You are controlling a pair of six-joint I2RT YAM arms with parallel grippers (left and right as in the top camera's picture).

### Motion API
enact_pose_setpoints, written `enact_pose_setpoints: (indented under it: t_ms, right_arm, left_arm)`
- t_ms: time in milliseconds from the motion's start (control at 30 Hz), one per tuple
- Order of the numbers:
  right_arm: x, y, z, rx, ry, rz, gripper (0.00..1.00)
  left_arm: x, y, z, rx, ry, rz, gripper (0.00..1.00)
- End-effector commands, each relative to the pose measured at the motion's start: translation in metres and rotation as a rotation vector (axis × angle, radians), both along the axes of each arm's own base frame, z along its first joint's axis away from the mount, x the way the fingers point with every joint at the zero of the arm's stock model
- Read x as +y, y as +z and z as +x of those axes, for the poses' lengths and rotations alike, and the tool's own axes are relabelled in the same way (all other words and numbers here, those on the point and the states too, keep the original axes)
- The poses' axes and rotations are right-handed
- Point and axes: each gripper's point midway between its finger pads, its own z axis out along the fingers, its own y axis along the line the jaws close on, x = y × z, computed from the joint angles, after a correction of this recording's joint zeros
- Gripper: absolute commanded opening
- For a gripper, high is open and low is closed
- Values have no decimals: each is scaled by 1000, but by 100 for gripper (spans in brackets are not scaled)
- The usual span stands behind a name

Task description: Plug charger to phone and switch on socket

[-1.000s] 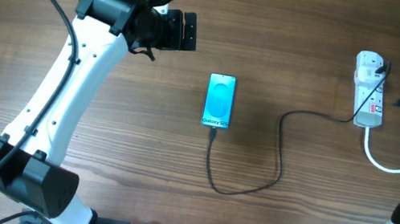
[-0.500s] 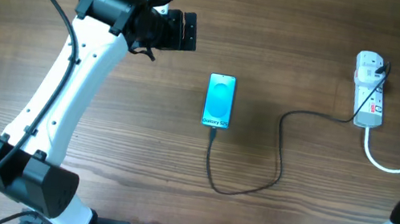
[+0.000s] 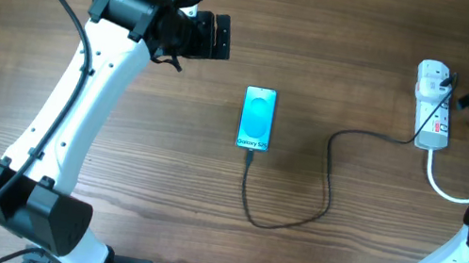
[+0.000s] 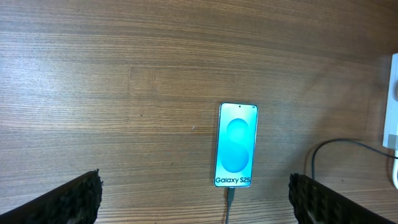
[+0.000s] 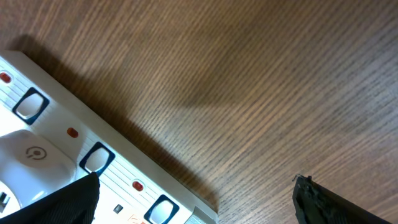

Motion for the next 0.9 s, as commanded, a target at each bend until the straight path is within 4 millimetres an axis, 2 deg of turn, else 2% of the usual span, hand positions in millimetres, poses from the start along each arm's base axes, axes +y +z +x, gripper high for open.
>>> enact_pose_setpoints:
  t_ms: [0,100,200,400,633,867]
  right_arm:
    - [6,-11,7,-8,34,11,100]
    - [12,-20,13,-5,50,15,100]
    - [16,-19,19,-16,85,2,100]
    - [8,-26,16,15,74,-46,100]
    - [11,-51,11,61,100,-25,100]
    - [27,-52,15,30,156,57,100]
  left_arm:
    - [3,-3,2,4,8,8,100]
    - [3,-3,2,4,8,8,100]
    - [3,-3,2,4,8,8,100]
    - [3,-3,2,4,8,8,100]
    - [3,-3,2,4,8,8,100]
    - [3,-3,2,4,8,8,100]
